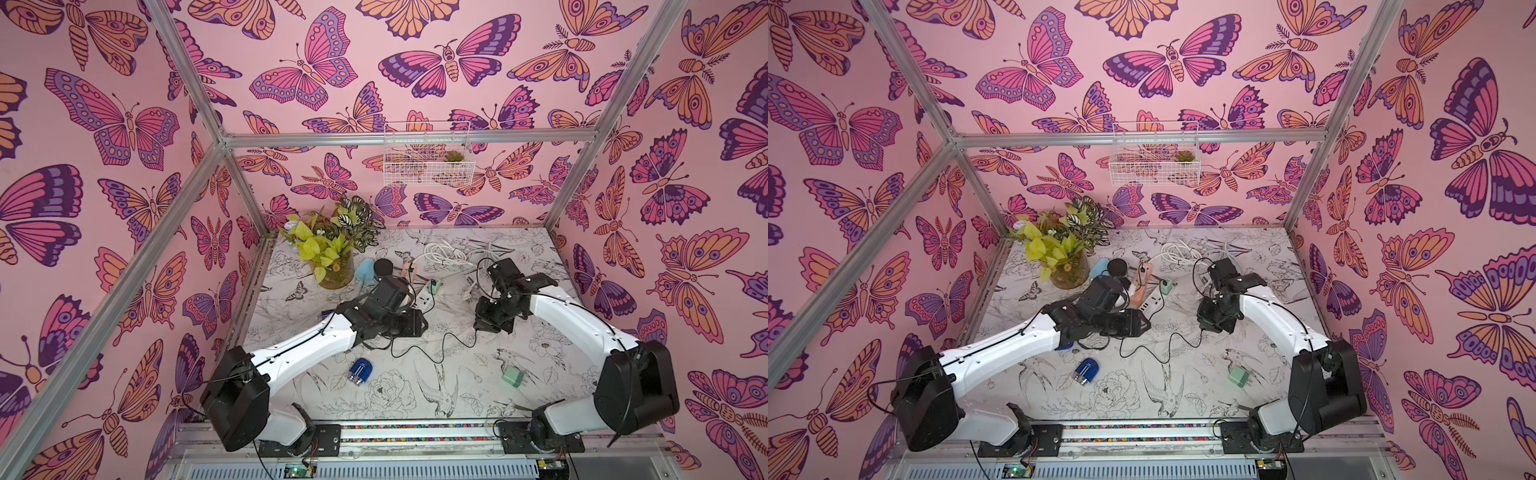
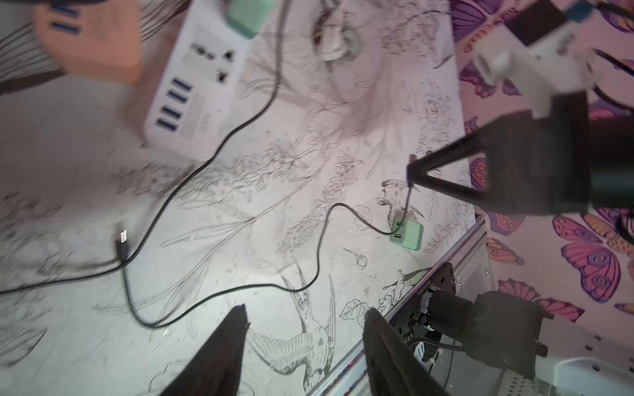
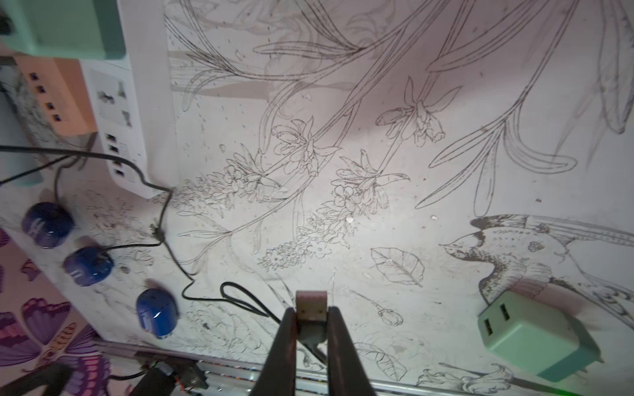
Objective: Charge the electric shaver
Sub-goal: Pick up the charging cable from the center of the board.
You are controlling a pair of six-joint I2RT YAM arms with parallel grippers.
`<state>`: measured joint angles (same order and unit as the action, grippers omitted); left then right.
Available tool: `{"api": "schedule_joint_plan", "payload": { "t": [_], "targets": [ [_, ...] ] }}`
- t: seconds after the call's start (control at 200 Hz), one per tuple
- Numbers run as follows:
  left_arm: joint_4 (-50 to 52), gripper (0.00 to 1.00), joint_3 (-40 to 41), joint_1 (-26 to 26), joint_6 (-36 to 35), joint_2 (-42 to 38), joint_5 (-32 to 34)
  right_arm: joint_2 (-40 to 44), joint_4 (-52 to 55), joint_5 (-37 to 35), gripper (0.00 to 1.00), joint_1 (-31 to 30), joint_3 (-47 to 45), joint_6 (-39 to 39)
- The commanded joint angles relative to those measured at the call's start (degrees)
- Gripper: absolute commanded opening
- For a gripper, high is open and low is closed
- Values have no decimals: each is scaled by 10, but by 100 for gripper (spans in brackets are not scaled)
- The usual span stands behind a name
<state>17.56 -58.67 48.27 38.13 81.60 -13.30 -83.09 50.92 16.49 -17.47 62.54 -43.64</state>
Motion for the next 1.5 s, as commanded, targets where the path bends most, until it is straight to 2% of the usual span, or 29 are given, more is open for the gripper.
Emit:
{"api": "schedule_joint_plan", "payload": {
  "t": [0.0, 0.225, 0.481, 0.726, 0.916, 1.022, 1.277, 1.497],
  "targets": [
    [-115, 64, 14, 46, -119, 14, 49, 3, 31, 59, 4, 11, 31, -38],
    [-171, 74, -9, 96, -212, 80, 91, 14, 21, 109, 3, 24, 28, -88],
    [-184, 80, -59, 96, -231, 137, 98, 30, 12, 137, 3, 29, 21, -114],
    [-191, 80, -71, 96, -235, 148, 74, 39, -6, 146, 3, 31, 8, -129],
    [-185, 62, -84, 95, -229, 168, 52, 47, -12, 150, 3, 32, 7, -142],
    [-184, 57, -88, 90, -214, 176, 50, 53, -15, 153, 3, 32, 5, -147],
    [-200, 37, -104, 71, -189, 184, 32, 57, -24, 166, 3, 32, -2, -156],
    [-215, 3, -110, 69, -179, 177, -11, 56, -36, 162, 3, 38, -3, -162]
  ]
}}
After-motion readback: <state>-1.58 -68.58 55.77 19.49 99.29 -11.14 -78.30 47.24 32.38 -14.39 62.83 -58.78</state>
